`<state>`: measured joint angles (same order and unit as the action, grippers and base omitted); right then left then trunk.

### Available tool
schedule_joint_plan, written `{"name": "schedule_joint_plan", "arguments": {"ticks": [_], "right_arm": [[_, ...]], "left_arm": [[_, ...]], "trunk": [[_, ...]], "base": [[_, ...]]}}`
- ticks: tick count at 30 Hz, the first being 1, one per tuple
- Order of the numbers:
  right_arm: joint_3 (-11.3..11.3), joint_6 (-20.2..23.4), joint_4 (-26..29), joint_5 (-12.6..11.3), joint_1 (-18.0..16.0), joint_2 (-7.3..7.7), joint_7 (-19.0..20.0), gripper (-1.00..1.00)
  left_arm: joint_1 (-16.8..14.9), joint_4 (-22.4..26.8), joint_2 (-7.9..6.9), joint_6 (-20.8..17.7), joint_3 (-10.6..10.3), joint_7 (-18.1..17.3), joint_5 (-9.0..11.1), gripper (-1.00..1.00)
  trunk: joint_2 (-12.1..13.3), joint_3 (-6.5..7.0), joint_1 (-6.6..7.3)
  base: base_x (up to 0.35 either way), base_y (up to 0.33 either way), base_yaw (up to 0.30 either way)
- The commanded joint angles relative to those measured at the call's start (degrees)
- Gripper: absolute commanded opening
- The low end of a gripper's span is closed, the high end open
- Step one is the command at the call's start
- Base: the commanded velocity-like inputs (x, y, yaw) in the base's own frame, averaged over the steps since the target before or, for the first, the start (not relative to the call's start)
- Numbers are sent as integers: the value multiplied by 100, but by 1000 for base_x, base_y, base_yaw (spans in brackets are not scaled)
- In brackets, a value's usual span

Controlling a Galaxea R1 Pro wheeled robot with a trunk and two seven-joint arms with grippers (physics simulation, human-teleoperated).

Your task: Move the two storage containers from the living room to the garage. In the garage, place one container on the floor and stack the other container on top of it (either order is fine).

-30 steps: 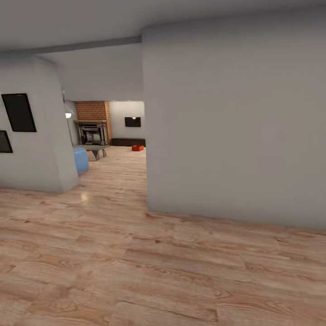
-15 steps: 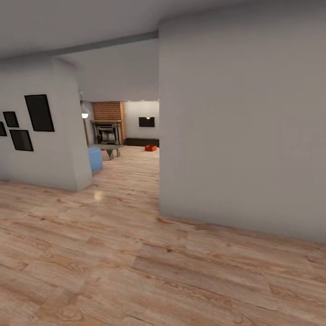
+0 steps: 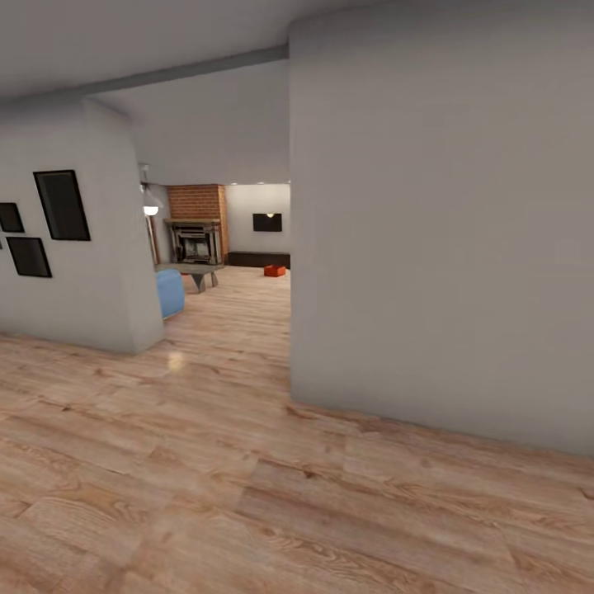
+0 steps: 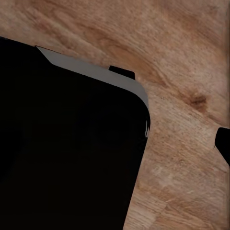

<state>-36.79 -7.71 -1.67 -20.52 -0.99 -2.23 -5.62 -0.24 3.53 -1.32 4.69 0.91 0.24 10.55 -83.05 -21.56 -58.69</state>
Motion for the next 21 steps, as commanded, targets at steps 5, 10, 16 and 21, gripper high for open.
{"name": "schedule_joint_plan", "arguments": {"ticks": [5,10,16,21], "right_arm": [[-51,-36,-18,-49,-6,-5,-6,100],[-55,-11,-18,-47,-6,-5,-3,100],[-57,-8,-19,-42,-6,-7,-1,100],[-57,-5,-18,-45,-6,-13,-5,100]], "left_arm": [[-2,-1,1,14,5,2,26,100],[-2,-1,0,14,5,2,26,100],[-2,-1,2,7,5,2,26,100],[-2,-1,2,6,5,2,26,100]], "trunk": [[-3,-6,-3],[-3,-6,-3],[-3,-6,-3],[-3,-6,-3]], "base": [[321,0,0],[321,0,0],[321,0,0],[321,0,61]]}}
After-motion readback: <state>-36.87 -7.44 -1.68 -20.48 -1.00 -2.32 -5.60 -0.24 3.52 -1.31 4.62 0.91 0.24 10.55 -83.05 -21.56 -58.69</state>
